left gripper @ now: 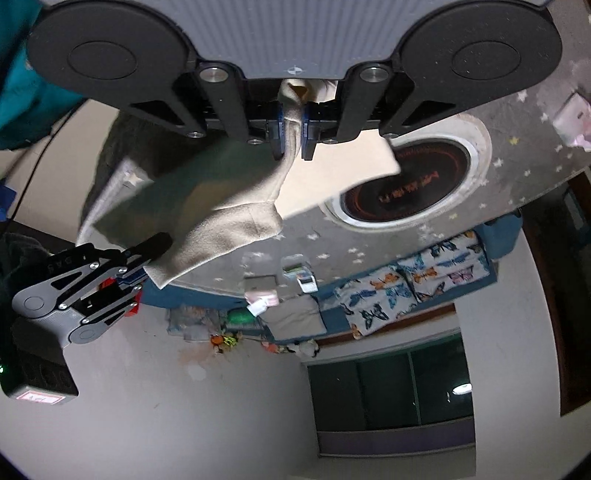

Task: Fold clothes
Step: 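Lift the hem with both tools and fold it toward the collar, then open both tools to release the folded hem onto the sweatshirt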

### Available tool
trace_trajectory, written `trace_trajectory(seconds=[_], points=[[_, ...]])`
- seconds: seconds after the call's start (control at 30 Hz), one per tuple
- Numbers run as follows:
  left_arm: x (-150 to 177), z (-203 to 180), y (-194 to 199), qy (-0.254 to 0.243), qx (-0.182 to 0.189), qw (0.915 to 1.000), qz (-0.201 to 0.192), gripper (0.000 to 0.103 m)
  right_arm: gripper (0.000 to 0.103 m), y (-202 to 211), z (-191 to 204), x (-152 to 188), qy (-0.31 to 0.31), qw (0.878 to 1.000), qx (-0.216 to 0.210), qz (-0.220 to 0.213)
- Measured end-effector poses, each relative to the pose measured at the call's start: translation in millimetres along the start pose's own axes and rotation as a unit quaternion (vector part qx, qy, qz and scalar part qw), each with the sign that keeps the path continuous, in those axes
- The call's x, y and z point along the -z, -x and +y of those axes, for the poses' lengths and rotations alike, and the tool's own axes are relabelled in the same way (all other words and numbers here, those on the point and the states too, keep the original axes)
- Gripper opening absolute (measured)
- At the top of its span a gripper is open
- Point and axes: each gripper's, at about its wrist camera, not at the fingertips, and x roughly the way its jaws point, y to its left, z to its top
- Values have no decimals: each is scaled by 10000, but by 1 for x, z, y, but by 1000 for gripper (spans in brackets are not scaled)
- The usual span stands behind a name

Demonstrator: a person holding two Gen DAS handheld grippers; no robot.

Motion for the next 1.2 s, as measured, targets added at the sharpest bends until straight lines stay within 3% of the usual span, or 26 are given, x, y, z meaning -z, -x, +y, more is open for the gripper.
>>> trace_trajectory(seconds=[0.17, 0.47, 0.73, 0.77, 0.87, 1.03, 1.2], points=[[-15, 20, -34, 58, -162, 9999, 9, 9, 9, -28, -30, -15, -8, 9999, 122, 67], [-42, 63, -129, 198, -313, 9987, 354, 9, 9, -107, -100, -34, -230, 9980, 346, 473], [-18, 83, -207, 627, -644, 9903, 1056, 13, 12, -192, -130, -1, -868, 9892, 582, 1025], [-16, 84, -209, 684, -672, 9897, 1066, 15, 17, -198, -132, 4, -979, 9876, 622, 1057], [-16, 89, -209, 764, -795, 9883, 1050, 25, 27, -196, -135, 12, -1191, 9849, 782, 981], [-26, 91, -198, 1086, -903, 9851, 977, 29, 28, -162, -137, 11, -1450, 9820, 990, 697], [-34, 74, -181, 1307, -547, 9868, 781, 49, 28, -138, -125, 20, -1564, 9815, 917, 615]])
